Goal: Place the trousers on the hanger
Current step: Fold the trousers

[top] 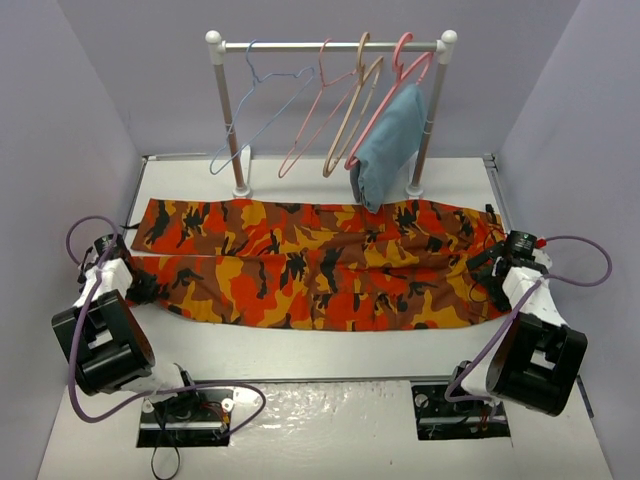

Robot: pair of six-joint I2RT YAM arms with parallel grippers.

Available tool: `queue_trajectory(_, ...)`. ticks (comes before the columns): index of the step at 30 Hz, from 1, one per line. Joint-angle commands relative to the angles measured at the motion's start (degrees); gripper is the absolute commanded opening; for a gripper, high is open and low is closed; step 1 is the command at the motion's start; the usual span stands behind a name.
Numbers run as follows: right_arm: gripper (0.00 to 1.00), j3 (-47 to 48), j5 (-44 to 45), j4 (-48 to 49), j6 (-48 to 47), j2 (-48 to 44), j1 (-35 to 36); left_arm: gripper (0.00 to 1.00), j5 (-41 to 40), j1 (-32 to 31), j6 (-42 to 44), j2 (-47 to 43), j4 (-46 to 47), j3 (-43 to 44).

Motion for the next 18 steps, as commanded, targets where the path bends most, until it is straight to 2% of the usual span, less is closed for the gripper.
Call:
queue_trajectory(1,1.0,-1.5,7.19,-3.28,3.86,-1.06,-2.44,0.0,2.95,-1.76,-0.29,-5.06,0.67,0.17)
queue_trajectory(11,1.0,-2.83,11.2,-5.08,5.73,1.38,-4.35,0.0,3.66,-2.31,0.0,-4.76,0.85,1.1)
queue_trajectory(18,0.99,-7.29,3.67,1.49,4.77,9.17,-4.6,0.0,3.41,-2.81,0.0,-3.64,0.58,2.56)
